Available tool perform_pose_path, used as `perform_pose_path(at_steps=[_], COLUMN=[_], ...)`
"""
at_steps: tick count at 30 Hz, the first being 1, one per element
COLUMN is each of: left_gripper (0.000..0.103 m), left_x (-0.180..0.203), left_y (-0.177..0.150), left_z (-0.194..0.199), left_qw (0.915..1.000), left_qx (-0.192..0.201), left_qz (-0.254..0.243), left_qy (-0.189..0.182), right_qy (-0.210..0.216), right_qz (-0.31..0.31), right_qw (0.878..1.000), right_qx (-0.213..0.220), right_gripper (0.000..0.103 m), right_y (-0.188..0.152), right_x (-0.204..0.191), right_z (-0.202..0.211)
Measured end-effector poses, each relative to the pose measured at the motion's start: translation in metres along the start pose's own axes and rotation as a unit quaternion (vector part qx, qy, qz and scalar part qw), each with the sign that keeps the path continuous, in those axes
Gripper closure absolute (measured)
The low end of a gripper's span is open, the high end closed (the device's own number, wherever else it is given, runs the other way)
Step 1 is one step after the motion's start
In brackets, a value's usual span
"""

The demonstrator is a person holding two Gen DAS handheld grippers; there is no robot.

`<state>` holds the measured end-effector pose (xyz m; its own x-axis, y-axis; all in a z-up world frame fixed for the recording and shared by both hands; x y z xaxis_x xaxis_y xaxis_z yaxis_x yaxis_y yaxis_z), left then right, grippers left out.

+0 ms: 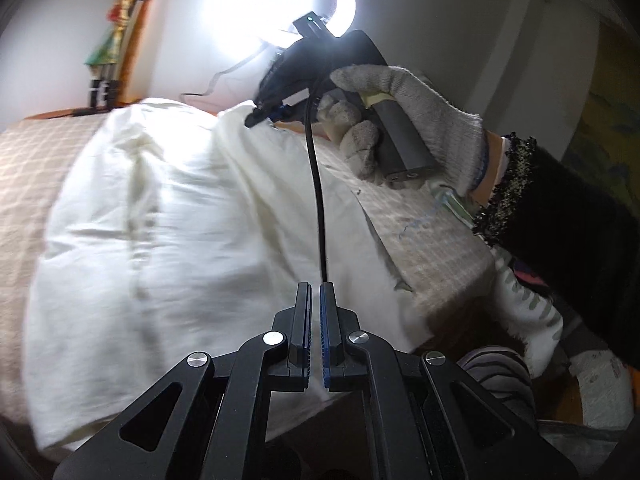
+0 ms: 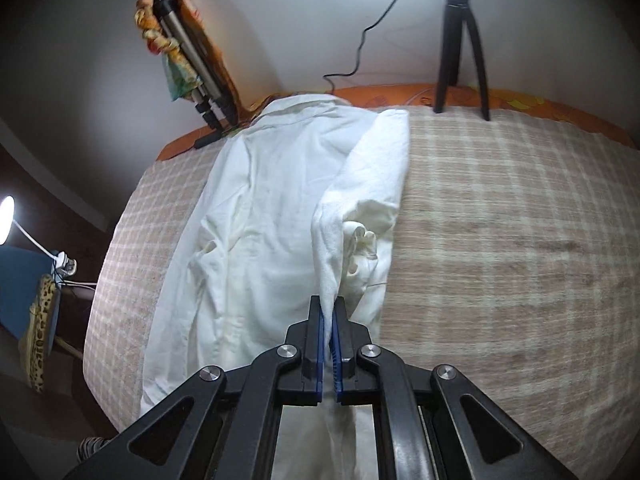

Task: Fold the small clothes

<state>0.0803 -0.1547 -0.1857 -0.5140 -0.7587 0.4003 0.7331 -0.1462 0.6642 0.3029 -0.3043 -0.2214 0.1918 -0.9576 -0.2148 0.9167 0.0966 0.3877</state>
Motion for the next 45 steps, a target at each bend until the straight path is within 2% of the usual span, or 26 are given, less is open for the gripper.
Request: perform_pose_path(at_steps=[5,6,9,11,14,16,19,21,24,27,31,33,34,36,38,40,41,43,44,45], left_gripper=[0.100,0.100,0.100,0.100,0.100,0.099,0.095,0.087,0.085,0.085,0.085,0.085,0.085,0.085,0.085,0.085,0.085,0.085,0.085,0.085], left_x=[-0.025,-0.026,-0.035,-0.038,-0.045,-0.048,-0.056,-0.057,-0.053,-0.053,-0.059,-0.062,-0.062,-0.063,-0.062,-0.062,-0.061,-0.060,-0.060,-0.061], left_y=[0.001,0.001,0.001,0.002,0.004,0.004,0.004,0.003,0.000,-0.002,-0.004,-0.005,-0.005,-0.007,-0.009,-0.010,-0.010,-0.009,-0.008,-0.007], left_z=[0.013,0.014,0.022,0.028,0.034,0.035,0.032,0.029,0.028,0.035,0.046,0.050,0.051,0.054,0.056,0.058,0.058,0.061,0.063,0.065], left_qw=[0.9993,0.9992,0.9988,0.9984,0.9981,0.9980,0.9980,0.9978,0.9978,0.9981,0.9979,0.9976,0.9975,0.9973,0.9972,0.9973,0.9973,0.9974,0.9974,0.9973], left_qx=[0.014,0.016,0.020,0.026,0.029,0.028,0.009,0.002,-0.001,0.000,-0.001,-0.001,0.000,0.003,0.004,0.005,0.005,0.007,0.009,0.011], left_qz=[0.031,0.032,0.036,0.038,0.040,0.045,0.059,0.065,0.064,0.058,0.054,0.055,0.056,0.059,0.061,0.062,0.061,0.058,0.056,0.056], left_qy=[0.016,0.020,0.028,0.033,0.037,0.034,0.020,0.014,0.014,0.021,0.036,0.041,0.042,0.044,0.043,0.040,0.040,0.043,0.044,0.045], right_qy=[-0.008,-0.004,0.047,0.083,0.108,0.110,0.092,0.069,0.038,-0.024,-0.082,-0.100,-0.120,-0.158,-0.184,-0.222,-0.237,-0.257,-0.267,-0.262], right_qz=[0.029,0.030,0.021,0.023,0.035,0.035,0.051,0.068,0.122,0.220,0.343,0.376,0.388,0.408,0.416,0.435,0.446,0.455,0.450,0.438], right_qw=[0.999,0.999,0.997,0.995,0.993,0.993,0.994,0.995,0.991,0.974,0.935,0.921,0.913,0.899,0.890,0.873,0.863,0.852,0.852,0.860], right_qx=[-0.019,-0.027,-0.062,-0.053,-0.018,0.002,0.015,0.020,0.029,0.042,0.036,0.027,0.025,0.019,0.013,0.012,0.012,0.012,0.011,0.010], right_gripper=[0.102,0.099,0.083,0.074,0.074,0.073,0.073,0.073,0.073,0.068,0.060,0.046,0.045,0.044,0.046,0.047,0.049,0.069,0.082,0.094], right_y=[0.002,0.002,-0.002,-0.007,-0.024,-0.046,-0.096,-0.134,-0.186,-0.234,-0.277,-0.286,-0.289,-0.288,-0.287,-0.285,-0.286,-0.286,-0.283,-0.279], right_x=[-0.046,-0.053,-0.066,-0.071,-0.065,-0.052,-0.034,-0.029,-0.037,-0.062,-0.094,-0.098,-0.098,-0.095,-0.091,-0.089,-0.090,-0.090,-0.089,-0.088], right_z=[-0.020,-0.027,-0.046,-0.038,-0.006,0.019,0.046,0.054,0.055,0.052,0.046,0.039,0.035,0.025,0.015,0.004,-0.002,-0.010,-0.013,-0.013])
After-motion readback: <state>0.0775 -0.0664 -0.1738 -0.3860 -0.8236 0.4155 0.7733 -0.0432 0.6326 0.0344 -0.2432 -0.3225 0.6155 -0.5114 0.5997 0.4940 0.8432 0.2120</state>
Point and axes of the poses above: each gripper's, at about its wrist camera, not at the fingertips, and z roughly against the way its jaws point, x to its right, y to its top, the point moved 5 cm from there along -z, roughly the way its jaws point, and after that the axes turned 10 degrees about -x, right-handed, at the moved point
